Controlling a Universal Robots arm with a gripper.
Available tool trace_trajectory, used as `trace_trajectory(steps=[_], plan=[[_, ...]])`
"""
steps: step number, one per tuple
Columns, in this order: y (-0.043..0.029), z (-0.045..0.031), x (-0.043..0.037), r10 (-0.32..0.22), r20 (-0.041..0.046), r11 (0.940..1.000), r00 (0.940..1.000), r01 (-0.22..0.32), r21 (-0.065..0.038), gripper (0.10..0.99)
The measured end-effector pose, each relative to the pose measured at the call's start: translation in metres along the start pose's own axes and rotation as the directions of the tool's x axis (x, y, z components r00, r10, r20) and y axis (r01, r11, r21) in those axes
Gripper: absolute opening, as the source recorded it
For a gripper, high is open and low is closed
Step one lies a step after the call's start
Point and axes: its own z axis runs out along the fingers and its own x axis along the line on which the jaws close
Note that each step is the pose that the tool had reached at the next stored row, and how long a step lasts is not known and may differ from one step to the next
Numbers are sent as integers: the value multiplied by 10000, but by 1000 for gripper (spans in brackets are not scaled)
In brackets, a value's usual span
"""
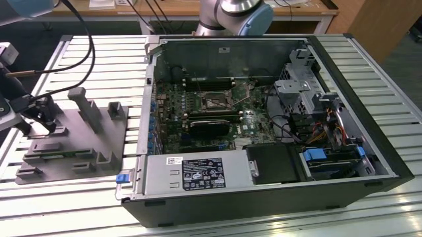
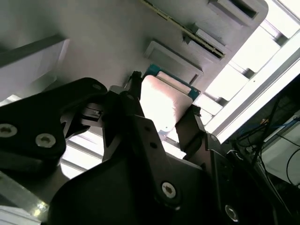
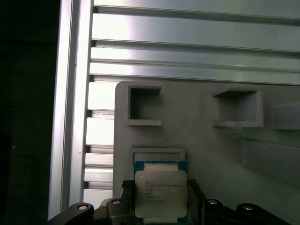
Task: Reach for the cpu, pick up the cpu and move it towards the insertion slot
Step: 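Pick up the cpu and move it towards the insertion slot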
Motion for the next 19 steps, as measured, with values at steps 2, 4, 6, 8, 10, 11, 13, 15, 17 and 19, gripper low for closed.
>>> trace_trajectory(steps=[2,4,6,8,10,11,13,15,17,19], plan=[[2,-43,-2,0,9,10000,10000,0,0,541],[4,-89,-4,-1,16,10000,10000,1,0,541],[6,-135,-5,-1,23,10000,10000,1,0,541],[8,-182,-7,-2,34,10000,10000,2,0,541],[10,-231,-9,-2,43,10000,10000,2,1,541],[11,-255,-10,-2,48,10000,10000,2,1,541],[14,-306,-12,-3,61,10000,10000,3,1,541],[16,-356,-14,-3,73,10000,10000,3,1,541],[18,-408,-16,-4,84,10000,10000,4,2,541],[20,-458,-18,-5,95,10000,10000,5,2,541]])
